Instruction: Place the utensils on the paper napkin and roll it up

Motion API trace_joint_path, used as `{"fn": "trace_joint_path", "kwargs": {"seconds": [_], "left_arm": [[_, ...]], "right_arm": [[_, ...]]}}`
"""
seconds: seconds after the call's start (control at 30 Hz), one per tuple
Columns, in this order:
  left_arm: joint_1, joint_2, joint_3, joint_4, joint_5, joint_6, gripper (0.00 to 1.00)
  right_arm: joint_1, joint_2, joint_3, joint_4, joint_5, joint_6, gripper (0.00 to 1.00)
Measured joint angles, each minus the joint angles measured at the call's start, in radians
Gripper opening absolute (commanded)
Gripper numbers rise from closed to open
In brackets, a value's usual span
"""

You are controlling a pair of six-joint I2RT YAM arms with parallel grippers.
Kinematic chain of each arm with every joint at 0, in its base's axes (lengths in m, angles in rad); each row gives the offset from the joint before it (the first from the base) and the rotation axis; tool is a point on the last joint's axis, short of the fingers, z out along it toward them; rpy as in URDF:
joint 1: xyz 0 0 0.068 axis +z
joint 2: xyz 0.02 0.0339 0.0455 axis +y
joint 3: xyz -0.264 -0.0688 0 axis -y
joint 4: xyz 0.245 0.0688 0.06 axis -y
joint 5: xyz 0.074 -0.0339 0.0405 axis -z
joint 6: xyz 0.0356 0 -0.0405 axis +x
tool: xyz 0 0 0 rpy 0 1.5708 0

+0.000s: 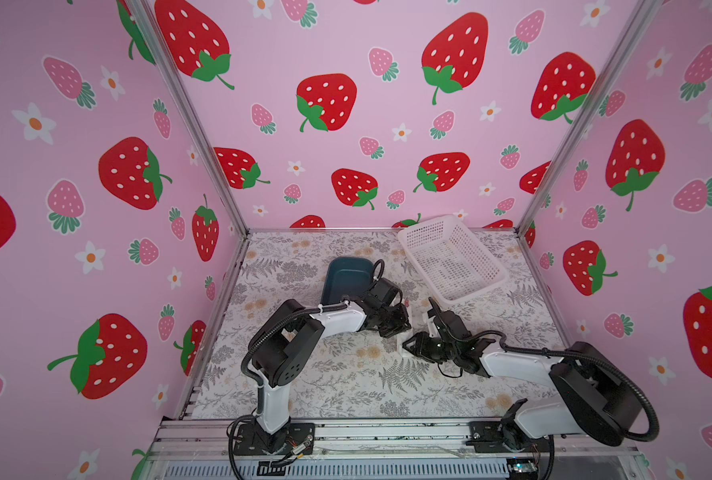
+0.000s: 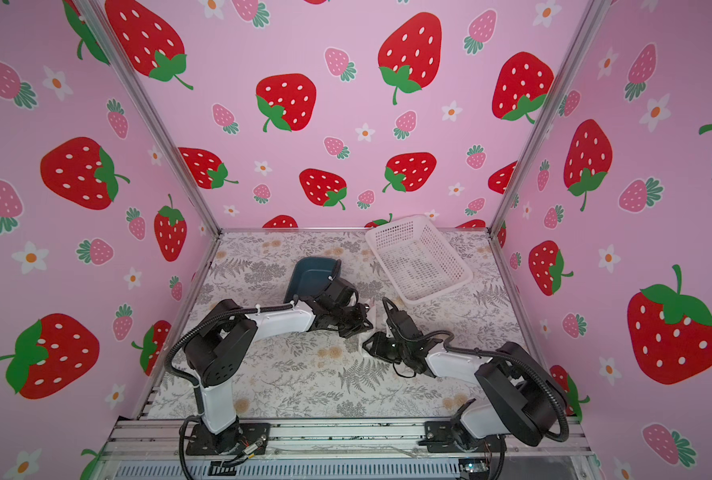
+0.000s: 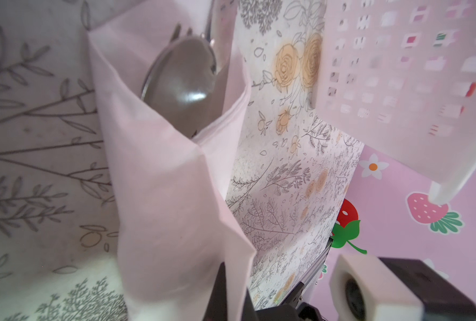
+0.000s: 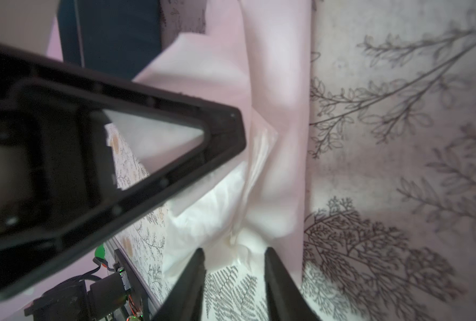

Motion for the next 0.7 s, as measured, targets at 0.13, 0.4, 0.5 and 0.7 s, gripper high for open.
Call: {"fn": "trace_joint_path", "kwargs": {"seconds": [0.13,0.4,0.5,0.7], "left_arm": [[0.000,0.001,0.006,0.002,-0.001,0.000,0.10],[0.000,0.011,0.014,0.003,0.000,0.000,0.11],[0.000,0.015,0.017,0.003,0.000,0.000,0.11],[0.002,0.026,0.018,0.004,-0.008,0.000,0.12]], "right_arm": [[0.000,-0.034,-0.007,0.008,0.004,0.010,0.63],[0.002,-0.027,0.001,0.013,0.024,0.010,0.87],[0.003,0.003,0.025,-0.010,0.056,0.008,0.87],[0.010,0.058,0.073,-0.043,0.091,-0.003,0.88]]}}
